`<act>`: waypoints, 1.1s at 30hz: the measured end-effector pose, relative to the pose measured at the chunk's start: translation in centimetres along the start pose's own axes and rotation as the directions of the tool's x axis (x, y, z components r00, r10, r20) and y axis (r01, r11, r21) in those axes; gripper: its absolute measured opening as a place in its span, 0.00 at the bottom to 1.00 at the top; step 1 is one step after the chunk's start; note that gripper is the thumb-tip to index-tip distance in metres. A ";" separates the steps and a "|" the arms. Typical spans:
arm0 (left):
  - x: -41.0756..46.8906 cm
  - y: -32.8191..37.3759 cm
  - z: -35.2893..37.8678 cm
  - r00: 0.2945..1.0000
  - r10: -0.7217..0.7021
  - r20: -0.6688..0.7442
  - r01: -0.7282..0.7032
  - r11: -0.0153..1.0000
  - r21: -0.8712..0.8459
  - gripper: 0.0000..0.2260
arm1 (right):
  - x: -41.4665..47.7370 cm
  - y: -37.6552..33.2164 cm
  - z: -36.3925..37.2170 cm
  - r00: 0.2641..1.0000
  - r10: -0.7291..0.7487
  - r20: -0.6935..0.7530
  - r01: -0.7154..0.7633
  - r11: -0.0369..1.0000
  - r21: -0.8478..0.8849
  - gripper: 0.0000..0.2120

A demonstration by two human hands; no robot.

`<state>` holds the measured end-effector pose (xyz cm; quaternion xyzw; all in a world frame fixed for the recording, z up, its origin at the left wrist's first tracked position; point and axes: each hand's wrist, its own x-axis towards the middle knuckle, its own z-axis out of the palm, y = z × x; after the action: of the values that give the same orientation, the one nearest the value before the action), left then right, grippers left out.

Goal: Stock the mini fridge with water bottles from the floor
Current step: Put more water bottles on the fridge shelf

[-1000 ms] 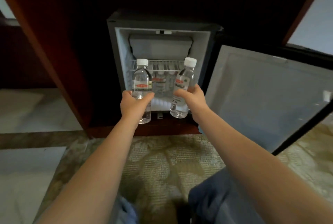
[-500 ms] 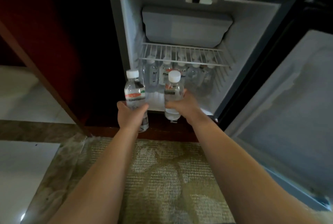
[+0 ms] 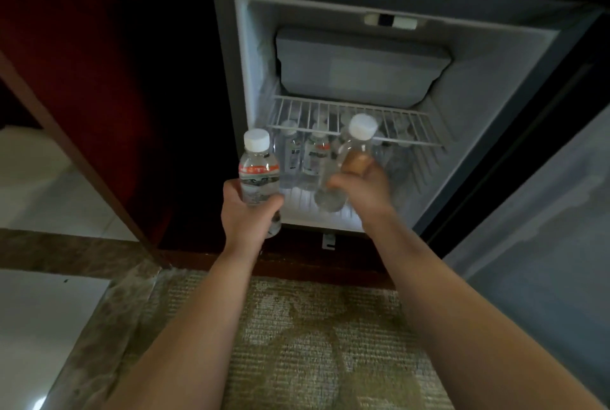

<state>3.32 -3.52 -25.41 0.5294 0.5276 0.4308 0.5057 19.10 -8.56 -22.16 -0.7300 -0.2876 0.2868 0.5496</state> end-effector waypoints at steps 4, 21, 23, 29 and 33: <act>-0.7 0.9 -0.2 1.000 0.008 -0.018 -0.009 0.995 -0.101 0.21 | -1.0 -4.2 -1.6 0.990 -0.110 -0.092 0.124 0.979 0.160 0.14; 0.6 1.6 0.1 0.991 0.135 -0.014 -0.135 0.983 -0.122 0.19 | 6.4 -11.4 4.0 0.985 -0.166 -0.040 0.159 0.977 -0.140 0.11; 1.4 1.0 0.7 0.989 0.143 0.024 -0.140 0.986 -0.095 0.21 | 7.7 -11.4 4.4 0.981 -0.186 -0.053 0.176 0.972 -0.159 0.11; 3.0 -0.3 0.8 0.991 0.119 0.063 -0.116 0.992 -0.048 0.22 | 11.4 -11.7 6.9 0.974 -0.220 -0.057 0.209 0.966 -0.152 0.12; 4.0 -0.2 0.4 0.989 0.135 0.059 -0.133 0.990 -0.037 0.23 | 12.7 -12.4 8.1 0.956 -0.279 -0.092 0.259 0.949 -0.182 0.21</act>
<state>3.95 0.39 -25.97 0.5684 0.4680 0.4561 0.4999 20.32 8.80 -13.36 -0.7432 -0.3750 0.1407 0.5360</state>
